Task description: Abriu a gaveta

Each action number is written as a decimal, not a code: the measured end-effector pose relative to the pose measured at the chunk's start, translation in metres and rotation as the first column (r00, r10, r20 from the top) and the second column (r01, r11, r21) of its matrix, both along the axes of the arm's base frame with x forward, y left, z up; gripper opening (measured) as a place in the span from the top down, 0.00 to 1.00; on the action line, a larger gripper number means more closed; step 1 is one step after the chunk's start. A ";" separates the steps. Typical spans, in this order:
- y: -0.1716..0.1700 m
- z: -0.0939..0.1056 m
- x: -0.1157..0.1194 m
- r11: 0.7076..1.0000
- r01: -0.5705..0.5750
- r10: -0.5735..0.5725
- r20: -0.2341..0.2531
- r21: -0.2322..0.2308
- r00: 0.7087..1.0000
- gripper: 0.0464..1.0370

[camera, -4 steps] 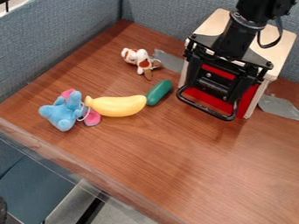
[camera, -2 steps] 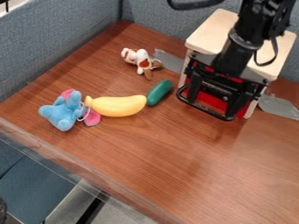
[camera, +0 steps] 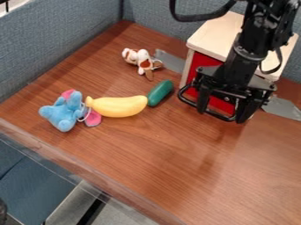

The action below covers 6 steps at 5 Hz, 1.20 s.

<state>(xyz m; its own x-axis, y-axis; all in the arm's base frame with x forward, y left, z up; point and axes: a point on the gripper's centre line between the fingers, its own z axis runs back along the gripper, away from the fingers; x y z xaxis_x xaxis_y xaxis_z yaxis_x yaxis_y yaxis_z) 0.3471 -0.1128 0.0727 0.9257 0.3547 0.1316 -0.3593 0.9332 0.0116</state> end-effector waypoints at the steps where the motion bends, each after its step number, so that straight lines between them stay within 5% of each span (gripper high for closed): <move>1: -0.004 -0.010 0.000 0.993 -0.114 0.115 0.070 -0.019 0.991 0.04; 2: -0.007 0.003 0.003 0.955 -0.289 0.298 0.218 -0.073 0.929 0.04; 3: -0.001 0.006 0.004 0.895 -0.432 0.443 0.334 -0.109 0.832 0.04; 4: 0.004 0.011 0.007 0.826 -0.541 0.557 0.365 -0.155 0.746 0.04; 5: 0.023 0.020 0.015 0.699 -0.684 0.708 0.338 -0.208 0.620 0.04; 6: 0.031 0.015 0.022 0.614 -0.757 0.785 0.273 -0.224 0.556 0.04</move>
